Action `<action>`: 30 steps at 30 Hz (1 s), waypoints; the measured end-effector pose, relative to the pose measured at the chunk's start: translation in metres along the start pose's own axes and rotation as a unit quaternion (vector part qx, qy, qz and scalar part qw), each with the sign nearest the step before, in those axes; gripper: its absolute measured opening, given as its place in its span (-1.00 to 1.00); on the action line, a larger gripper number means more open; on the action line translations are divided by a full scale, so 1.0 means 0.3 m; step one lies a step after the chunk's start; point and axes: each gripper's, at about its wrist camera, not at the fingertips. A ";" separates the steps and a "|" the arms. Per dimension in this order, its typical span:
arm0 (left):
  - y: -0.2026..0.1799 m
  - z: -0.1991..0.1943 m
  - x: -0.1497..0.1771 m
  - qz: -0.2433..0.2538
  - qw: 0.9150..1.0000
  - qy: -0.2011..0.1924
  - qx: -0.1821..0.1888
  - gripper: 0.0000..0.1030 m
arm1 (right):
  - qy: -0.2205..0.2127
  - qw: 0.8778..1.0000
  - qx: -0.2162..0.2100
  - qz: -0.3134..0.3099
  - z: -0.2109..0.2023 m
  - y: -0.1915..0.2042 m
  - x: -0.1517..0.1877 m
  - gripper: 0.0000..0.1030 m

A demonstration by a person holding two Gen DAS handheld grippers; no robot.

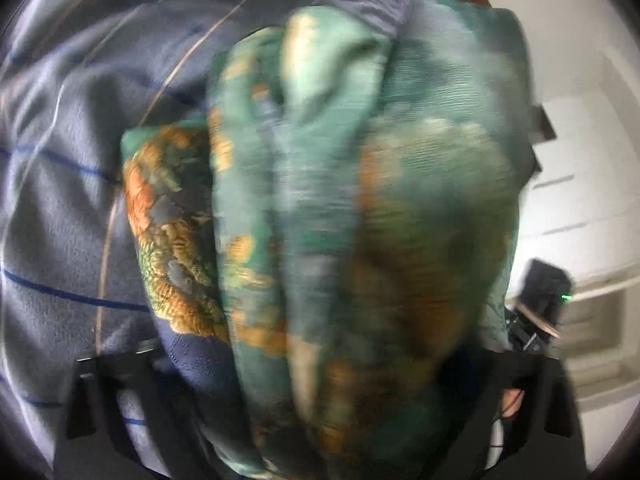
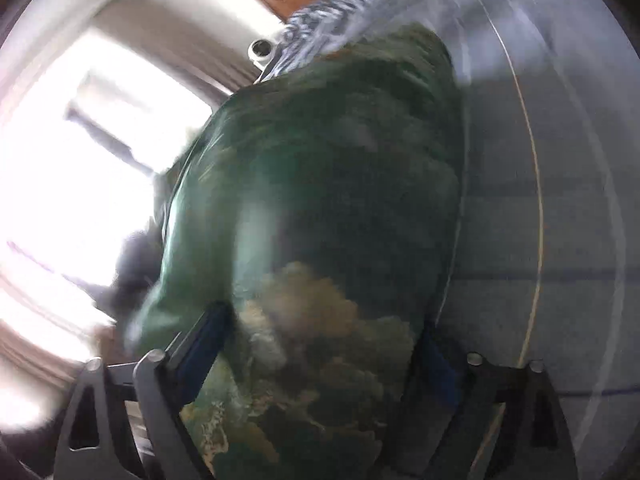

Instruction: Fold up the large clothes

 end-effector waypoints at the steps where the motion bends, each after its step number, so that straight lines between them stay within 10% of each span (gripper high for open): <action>1: -0.032 -0.021 0.000 0.011 1.000 -0.005 -0.017 0.38 | -0.015 0.999 0.024 -0.037 -0.012 0.050 0.019 0.56; 9: -0.180 -0.190 -0.024 0.061 0.995 -0.059 -0.052 0.10 | -0.101 0.982 0.048 -0.153 -0.126 0.277 0.081 0.37; 18: -0.211 -0.145 -0.289 0.096 0.988 -0.098 -0.068 0.10 | -0.150 0.977 0.023 -0.150 -0.148 0.267 -0.177 0.37; 24: -0.037 0.058 -0.273 0.052 0.994 -0.050 -0.088 0.45 | -0.083 0.993 0.029 -0.076 0.048 0.076 -0.306 0.38; 26: -0.001 0.040 -0.236 0.034 0.993 -0.080 -0.078 0.79 | -0.064 0.997 0.031 -0.037 0.102 -0.006 -0.296 0.46; 30: -0.033 -0.070 -0.175 0.056 0.988 -0.110 -0.091 0.80 | -0.085 0.996 -0.020 0.026 0.041 -0.072 -0.288 0.76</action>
Point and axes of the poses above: each gripper's, at about its wrist camera, not at the fingertips, and z roughly the way its jaws point, y to its left, x to its underside, and after that the axes turned 15 degrees about z, right-handed
